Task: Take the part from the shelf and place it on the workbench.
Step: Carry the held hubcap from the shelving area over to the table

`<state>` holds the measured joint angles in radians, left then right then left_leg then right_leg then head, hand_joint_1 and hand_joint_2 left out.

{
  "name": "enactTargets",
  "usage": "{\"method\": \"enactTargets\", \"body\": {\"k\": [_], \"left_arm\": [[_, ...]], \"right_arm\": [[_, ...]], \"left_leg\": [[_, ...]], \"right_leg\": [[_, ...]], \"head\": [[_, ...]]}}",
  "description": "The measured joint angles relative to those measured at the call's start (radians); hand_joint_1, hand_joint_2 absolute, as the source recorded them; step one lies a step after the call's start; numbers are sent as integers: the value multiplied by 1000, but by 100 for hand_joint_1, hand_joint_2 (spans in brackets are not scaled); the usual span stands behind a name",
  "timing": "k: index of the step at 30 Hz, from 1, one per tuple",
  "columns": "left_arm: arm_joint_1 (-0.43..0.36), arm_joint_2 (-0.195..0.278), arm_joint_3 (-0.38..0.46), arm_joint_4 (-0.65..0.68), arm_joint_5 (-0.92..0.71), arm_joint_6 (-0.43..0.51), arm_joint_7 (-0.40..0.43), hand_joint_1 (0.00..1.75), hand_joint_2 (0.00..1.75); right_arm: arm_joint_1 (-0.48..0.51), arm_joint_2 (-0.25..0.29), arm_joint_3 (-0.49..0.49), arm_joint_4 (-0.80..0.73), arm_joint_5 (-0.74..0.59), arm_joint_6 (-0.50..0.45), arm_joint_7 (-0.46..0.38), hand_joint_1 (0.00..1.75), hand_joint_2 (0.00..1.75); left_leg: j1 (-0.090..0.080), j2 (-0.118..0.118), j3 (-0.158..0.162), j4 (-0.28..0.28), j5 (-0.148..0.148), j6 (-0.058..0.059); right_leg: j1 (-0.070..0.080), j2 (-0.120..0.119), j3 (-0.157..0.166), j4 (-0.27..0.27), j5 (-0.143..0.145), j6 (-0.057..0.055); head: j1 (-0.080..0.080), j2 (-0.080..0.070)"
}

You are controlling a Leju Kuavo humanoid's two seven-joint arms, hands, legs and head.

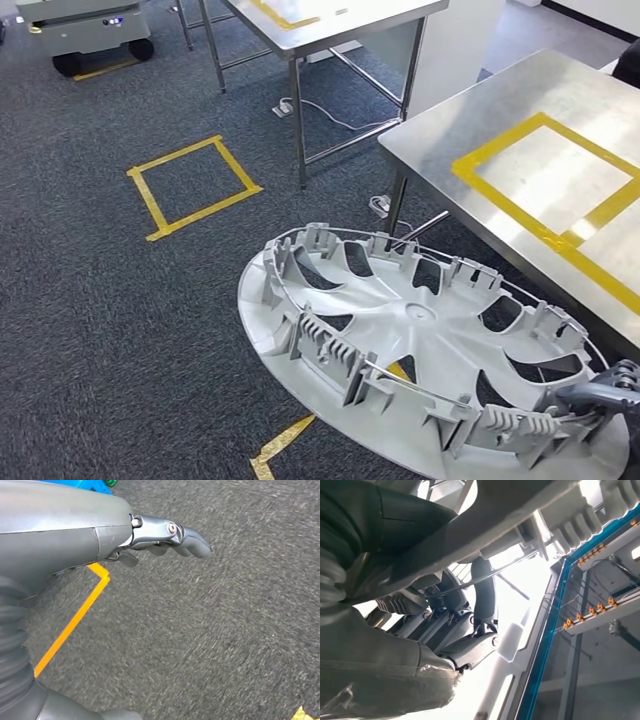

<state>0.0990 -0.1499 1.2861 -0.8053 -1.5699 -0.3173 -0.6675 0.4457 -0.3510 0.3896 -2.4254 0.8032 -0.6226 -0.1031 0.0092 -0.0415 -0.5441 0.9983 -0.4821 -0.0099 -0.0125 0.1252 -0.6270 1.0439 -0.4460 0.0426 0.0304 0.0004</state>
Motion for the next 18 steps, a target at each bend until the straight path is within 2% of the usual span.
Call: {"method": "enactTargets", "body": {"k": [1,3,4,5,6,7,8,9,10,11,12,14,15,16,18], "left_arm": [[0,-1,0,-3,0,-1,2,0,175],[3,-2,1,-6,0,-3,8,0,175],[5,-2,2,-7,0,-3,10,0,175],[6,-2,2,-7,0,-4,12,0,175],[6,-2,2,-7,0,-4,14,0,175],[6,-3,3,-7,0,-3,14,0,175],[6,-3,2,-7,0,-3,15,0,175],[6,-3,2,-7,0,-4,14,0,175],[7,-3,2,-8,0,-6,14,0,175],[9,-2,2,-10,0,-9,12,0,175],[10,-2,1,-13,0,-12,11,0,175],[12,0,0,-17,0,-17,7,0,175],[12,0,-1,-18,0,-18,5,0,175],[13,0,-2,-18,0,-19,2,0,175],[16,0,-5,-19,0,-20,-4,0,175]], "right_arm": [[-1,1,0,0,1,0,-1,175,175],[-4,2,-1,0,2,-1,-2,175,175],[-6,3,-2,1,3,-2,-3,175,175],[-6,3,-2,1,3,-2,-3,175,175],[-6,3,-3,1,4,-2,-3,175,175],[-6,4,-4,1,6,-2,-3,175,175],[-5,5,-5,1,8,-2,-4,175,175],[-4,6,-6,1,13,-4,-4,175,175],[-3,7,-7,0,19,-7,-4,175,175],[-1,8,-8,0,26,-12,-3,175,175],[1,10,-9,-1,33,-16,-2,175,175],[6,13,-10,-3,44,-24,0,175,175],[9,15,-11,-4,48,-26,2,175,175],[11,16,-11,-5,51,-27,4,175,175],[12,16,-11,-8,58,-29,8,175,175]], "left_leg": [[1,13,2,-5,3,7],[0,38,5,-11,5,16],[-1,51,6,-11,3,18],[-1,65,6,-11,2,18],[0,78,8,-10,1,17],[1,90,11,-10,-2,14],[3,101,16,-10,-6,11],[3,112,23,-9,-10,5],[2,121,28,-7,-16,-2],[-1,128,33,-6,-20,-8],[-4,136,37,-5,-23,-13],[-5,151,43,-9,-24,-23],[-2,143,44,-8,-30,-28],[1,124,38,9,-44,-32],[5,72,-9,105,-101,-37]], "right_leg": [[1,-27,-12,20,-14,4],[3,-93,-58,120,-73,9],[2,-108,-88,187,-106,13],[1,-115,-111,240,-127,17],[0,-118,-119,264,-130,20],[-1,-122,-105,246,-113,24],[-2,-131,-72,192,-83,26],[-2,-152,-30,119,-56,29],[-2,-172,7,57,-36,28],[-1,-185,32,16,-26,23],[0,-191,41,0,-26,17],[2,-168,37,1,-26,-1],[2,-158,36,0,-25,-7],[1,-147,36,-2,-24,-14],[-1,-125,36,-4,-22,-24]], "head": [[2,0],[7,0],[8,0],[8,0],[8,0],[8,0],[8,0],[9,0],[9,0],[9,0],[8,0],[8,0],[8,0],[7,0],[5,0]]}}
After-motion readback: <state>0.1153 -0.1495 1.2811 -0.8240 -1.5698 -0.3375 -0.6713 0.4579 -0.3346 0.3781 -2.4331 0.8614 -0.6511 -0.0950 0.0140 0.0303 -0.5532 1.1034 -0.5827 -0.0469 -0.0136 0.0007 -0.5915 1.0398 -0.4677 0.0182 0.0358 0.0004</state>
